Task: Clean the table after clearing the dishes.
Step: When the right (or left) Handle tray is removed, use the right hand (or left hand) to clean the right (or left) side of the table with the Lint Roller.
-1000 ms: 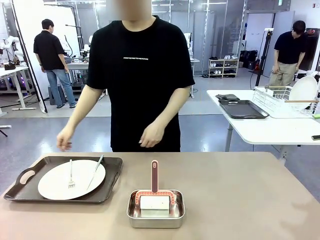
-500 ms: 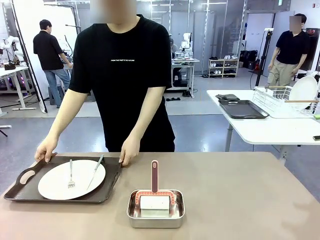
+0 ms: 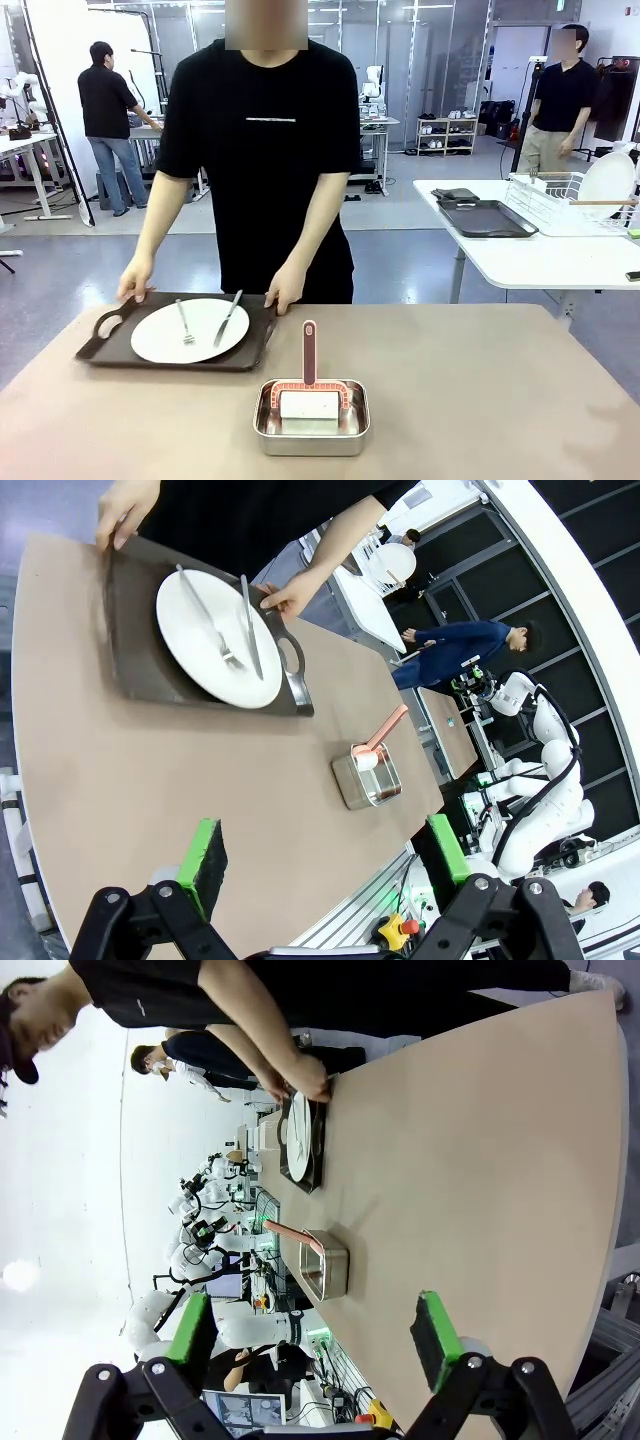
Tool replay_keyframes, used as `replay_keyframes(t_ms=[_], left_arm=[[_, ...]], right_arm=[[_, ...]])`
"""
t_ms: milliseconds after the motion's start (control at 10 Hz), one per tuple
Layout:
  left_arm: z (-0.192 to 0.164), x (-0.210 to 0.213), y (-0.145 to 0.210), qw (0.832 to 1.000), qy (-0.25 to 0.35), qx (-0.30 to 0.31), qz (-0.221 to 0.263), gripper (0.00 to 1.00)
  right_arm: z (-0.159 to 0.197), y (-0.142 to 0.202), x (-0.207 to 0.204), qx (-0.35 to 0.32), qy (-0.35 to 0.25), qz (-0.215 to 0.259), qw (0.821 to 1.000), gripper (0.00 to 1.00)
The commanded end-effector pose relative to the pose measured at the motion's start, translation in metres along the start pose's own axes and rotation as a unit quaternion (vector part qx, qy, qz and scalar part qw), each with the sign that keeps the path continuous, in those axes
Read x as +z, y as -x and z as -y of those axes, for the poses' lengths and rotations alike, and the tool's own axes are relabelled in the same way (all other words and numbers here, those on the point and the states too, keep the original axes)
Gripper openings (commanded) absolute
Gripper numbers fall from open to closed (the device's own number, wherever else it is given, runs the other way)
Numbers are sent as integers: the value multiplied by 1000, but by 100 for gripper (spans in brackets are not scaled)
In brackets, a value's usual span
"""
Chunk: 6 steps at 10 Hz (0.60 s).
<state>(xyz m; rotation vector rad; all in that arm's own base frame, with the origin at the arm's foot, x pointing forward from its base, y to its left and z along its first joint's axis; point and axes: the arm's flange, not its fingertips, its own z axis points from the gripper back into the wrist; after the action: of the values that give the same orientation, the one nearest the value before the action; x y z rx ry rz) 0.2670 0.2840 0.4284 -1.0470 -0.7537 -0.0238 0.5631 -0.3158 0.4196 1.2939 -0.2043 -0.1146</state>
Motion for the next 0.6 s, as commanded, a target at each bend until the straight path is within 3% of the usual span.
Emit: replay_keyframes(t_ms=[0, 500], left_arm=[[1, 2, 1, 1000, 6, 0, 4, 100], [1, 2, 1, 1000, 6, 0, 4, 100]], right_arm=[[-1, 1, 0, 0, 0, 1, 1000, 100], [-1, 1, 0, 0, 0, 1, 1000, 100]])
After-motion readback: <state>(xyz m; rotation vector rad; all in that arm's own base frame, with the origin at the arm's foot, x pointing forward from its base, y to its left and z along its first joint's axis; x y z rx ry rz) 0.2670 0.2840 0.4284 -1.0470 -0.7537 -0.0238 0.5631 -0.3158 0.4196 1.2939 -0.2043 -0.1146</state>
